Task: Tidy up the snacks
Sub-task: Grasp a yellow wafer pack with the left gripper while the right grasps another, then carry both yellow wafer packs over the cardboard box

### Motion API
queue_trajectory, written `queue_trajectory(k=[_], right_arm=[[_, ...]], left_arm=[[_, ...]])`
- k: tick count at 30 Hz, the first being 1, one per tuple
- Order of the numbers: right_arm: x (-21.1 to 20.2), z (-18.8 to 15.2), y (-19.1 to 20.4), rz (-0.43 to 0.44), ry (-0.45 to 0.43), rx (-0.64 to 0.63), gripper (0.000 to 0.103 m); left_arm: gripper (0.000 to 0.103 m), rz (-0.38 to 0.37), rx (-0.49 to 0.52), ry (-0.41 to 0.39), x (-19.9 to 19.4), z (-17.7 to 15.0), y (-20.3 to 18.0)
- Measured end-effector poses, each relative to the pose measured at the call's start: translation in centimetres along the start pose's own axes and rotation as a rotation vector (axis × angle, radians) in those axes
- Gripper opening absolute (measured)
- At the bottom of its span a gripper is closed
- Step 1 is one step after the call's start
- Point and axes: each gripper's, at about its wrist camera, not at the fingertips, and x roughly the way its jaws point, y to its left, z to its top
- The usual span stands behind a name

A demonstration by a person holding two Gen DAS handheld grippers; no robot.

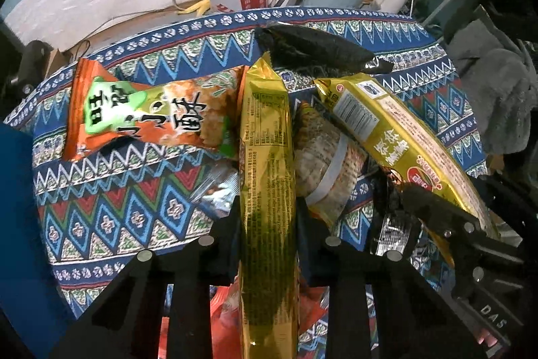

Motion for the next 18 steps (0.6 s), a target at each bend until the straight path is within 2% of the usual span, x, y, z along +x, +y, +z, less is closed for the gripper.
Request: queue_trajectory(k=[9,18], right_arm=[[-1.1,0.1,1.6,0.014,-0.032,-0.034,0.03],[-2.0,0.5,3.6,0.03,-0.062,-0.075,0.03]], left_arm=[[0.028,-0.009,0.013,-0.074,-4.5,-1.9,2.1],[0.028,0.003,0.012,-0.113,-8.2,-2.9,4.7]])
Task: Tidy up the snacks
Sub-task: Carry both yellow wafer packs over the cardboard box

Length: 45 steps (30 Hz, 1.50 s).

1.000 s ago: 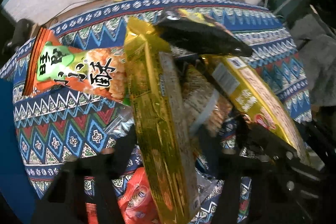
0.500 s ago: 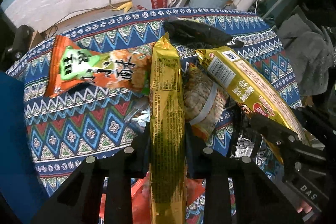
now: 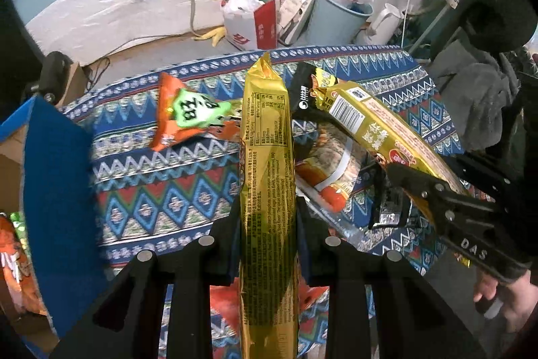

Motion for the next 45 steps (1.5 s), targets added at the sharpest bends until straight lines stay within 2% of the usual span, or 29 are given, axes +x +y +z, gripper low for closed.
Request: queue_trajectory(k=[9,16,21,26,31,36,45], right_arm=[[-0.7,1.3,2.5,0.019,-0.028,-0.041,0.03],[-1.3,2.8,5.2,0.034,-0.049,-0.075,0.03],[-1.9,3.8,7.9,0.059,-0.069,-0.109,0.03],[-2.3,4.8,10.7,0.083,-0.086,-0.142,0.03],[-1.9,5.5,13.3,0.107,-0.081,-0.169,0.03],[-0.9,6.2,15.7,0.12,-0.067,-0.2,0.03],[0.1,7.8,20.4,0.158,-0.062,-0.249,0.03]], left_arm=[[0.028,0.054,0.001,-0.057,-3.3,-0.9,3.3],[0.028,0.063,-0.04,-0.095,-5.2,-2.1,6.5],[0.028,0.034,-0.069,-0.117,-6.8,-2.8,8.1],[0.028,0.056,-0.07,-0.162,-8.8,-3.4,9.6],[0.028,0.045,-0.1,-0.185,-10.2,-4.1,11.7],[0.028,0.085,-0.121,-0.224,-11.6,-4.7,13.9],[0.028,0.12,-0.201,-0.228,-12.1,-6.1,18.5]])
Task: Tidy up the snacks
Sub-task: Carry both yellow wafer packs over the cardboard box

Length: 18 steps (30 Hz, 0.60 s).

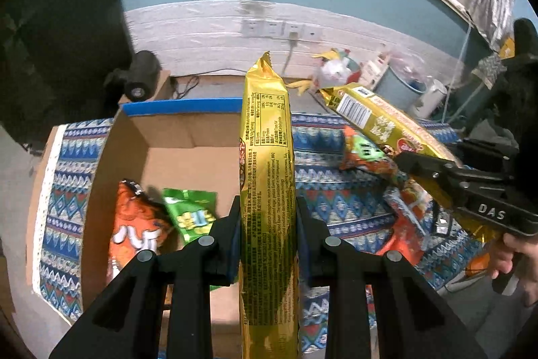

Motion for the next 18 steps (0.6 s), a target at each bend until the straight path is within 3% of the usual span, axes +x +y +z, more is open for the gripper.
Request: queue_trajectory(k=[18], right_arm=[[5.2,3.9,7.7,0.09,0.049,-0.064,0.03]], left_arm=[[0.028,0.076,-0.112,0.025,1.0,-1.4,8.1]])
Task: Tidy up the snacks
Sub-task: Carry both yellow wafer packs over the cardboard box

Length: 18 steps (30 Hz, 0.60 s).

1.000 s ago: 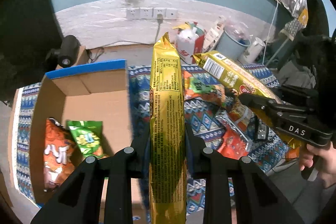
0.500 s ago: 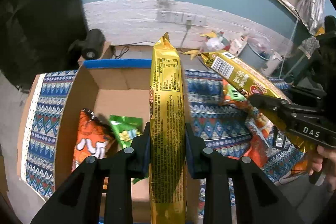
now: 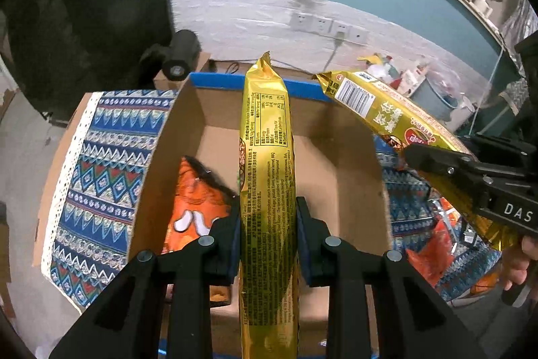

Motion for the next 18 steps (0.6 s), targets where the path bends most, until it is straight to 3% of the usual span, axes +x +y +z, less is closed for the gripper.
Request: queue_trajectory(k=[12,18], right_arm=[[3.8,1.8,3.6,0.023,0.052,-0.022,0.03],[5.4,1.8,4.1,0.024,0.086,-0.023,0.03]], left_arm=[[0.028,0.053,-0.029,0.065,3.0,-0.2,2.7],[0.029,0.063,-0.053,0.062,2.2,-0.1,3.5]])
